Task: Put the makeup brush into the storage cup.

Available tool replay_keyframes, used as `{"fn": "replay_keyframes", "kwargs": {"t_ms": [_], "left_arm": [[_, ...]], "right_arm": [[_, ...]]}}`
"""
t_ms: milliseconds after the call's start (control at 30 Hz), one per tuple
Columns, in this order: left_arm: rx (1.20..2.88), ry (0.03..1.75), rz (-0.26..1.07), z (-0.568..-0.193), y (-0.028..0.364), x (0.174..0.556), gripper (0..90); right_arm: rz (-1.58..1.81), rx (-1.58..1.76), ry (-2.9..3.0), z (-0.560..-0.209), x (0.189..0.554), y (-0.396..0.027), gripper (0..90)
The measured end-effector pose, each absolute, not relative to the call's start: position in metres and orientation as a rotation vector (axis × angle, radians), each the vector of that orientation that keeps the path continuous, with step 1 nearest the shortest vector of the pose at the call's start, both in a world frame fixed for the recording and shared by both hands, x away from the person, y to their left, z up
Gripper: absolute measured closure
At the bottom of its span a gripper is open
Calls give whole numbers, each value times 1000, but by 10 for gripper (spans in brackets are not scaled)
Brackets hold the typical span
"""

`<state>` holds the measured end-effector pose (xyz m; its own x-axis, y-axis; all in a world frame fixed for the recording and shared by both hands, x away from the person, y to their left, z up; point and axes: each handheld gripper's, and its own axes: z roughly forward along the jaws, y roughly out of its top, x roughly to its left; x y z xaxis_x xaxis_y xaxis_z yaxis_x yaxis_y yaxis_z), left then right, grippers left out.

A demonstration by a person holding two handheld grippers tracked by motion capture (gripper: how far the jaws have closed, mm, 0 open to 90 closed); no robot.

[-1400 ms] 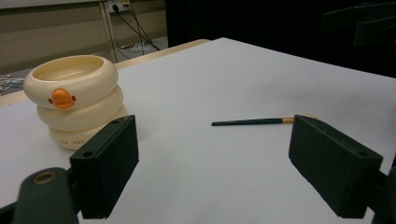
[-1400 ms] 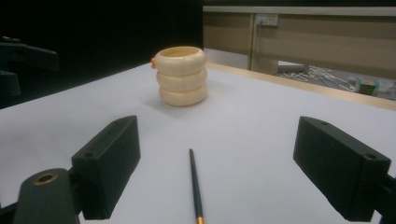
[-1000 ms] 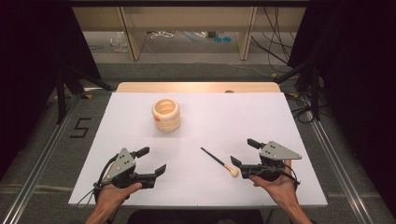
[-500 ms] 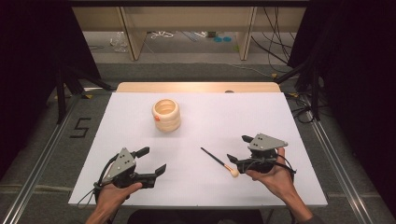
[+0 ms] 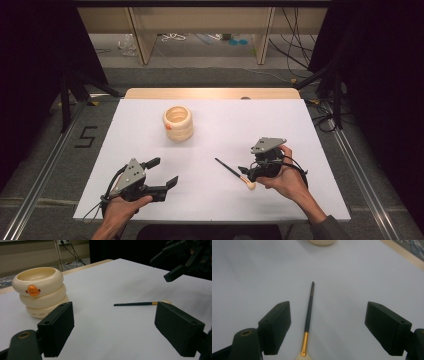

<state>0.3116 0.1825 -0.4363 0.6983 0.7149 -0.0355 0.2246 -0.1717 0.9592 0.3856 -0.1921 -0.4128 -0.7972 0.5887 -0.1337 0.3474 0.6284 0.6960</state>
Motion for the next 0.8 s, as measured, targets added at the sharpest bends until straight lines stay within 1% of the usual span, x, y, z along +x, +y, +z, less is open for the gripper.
{"fn": "replay_keyframes", "kwargs": {"t_ms": [400, 533, 800], "left_arm": [[1739, 763, 517, -436, 183, 311, 159], [1740, 760, 517, -436, 183, 311, 159], [1749, 756, 520, -436, 183, 311, 159]], "right_arm": [[819, 766, 2634, -423, 403, -168, 264], [773, 753, 2669, -427, 407, -161, 295], [716, 751, 2709, -432, 414, -157, 299]]}}
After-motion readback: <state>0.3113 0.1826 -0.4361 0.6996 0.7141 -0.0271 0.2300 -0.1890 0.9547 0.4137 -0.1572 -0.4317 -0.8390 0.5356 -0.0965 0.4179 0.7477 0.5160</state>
